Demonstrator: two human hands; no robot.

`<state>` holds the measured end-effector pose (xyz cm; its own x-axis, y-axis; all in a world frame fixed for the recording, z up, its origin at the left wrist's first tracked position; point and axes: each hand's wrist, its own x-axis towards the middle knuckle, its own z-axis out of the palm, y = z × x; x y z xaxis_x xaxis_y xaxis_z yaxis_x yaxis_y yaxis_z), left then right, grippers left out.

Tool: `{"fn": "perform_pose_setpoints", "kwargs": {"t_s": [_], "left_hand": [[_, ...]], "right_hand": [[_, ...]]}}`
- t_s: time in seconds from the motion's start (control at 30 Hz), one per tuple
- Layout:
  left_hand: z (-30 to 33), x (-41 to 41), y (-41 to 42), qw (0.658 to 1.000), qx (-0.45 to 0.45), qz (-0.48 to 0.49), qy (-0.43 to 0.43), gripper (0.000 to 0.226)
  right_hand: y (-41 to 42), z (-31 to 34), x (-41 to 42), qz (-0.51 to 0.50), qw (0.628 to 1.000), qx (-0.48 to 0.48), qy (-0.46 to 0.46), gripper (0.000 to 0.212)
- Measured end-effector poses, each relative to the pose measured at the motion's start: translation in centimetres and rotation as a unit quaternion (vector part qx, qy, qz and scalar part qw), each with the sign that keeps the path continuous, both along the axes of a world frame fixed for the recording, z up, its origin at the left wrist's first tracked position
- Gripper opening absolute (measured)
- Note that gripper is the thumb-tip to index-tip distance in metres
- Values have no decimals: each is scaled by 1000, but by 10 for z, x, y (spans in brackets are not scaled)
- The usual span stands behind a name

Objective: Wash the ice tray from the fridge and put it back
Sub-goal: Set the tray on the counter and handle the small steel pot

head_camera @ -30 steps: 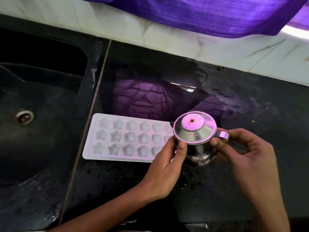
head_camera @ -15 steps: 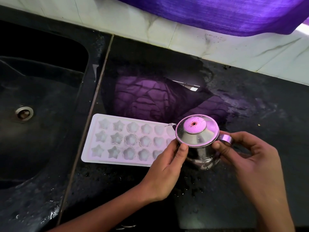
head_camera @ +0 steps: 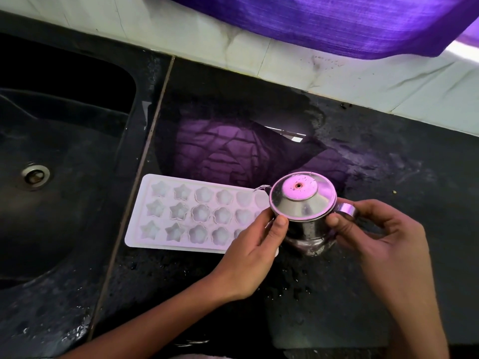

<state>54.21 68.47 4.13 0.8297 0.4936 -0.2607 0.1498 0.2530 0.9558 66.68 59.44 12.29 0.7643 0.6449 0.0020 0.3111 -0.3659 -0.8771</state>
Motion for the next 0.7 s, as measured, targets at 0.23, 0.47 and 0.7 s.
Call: {"fn": "perform_pose_setpoints", "kwargs": {"t_s": [0.23, 0.47, 0.7], "left_hand": [[1, -2, 0, 999, 35, 24, -22, 44], [2, -6, -2, 995, 87, 48, -29, 47], [-3, -16, -3, 992, 111, -54, 24, 60]], "right_hand": [[-2, -3, -5, -1, 997, 68, 49, 16], [-8, -11, -17, -32, 990, 115, 78, 11], [-17, -14, -22, -25, 998, 56, 32, 13]]}}
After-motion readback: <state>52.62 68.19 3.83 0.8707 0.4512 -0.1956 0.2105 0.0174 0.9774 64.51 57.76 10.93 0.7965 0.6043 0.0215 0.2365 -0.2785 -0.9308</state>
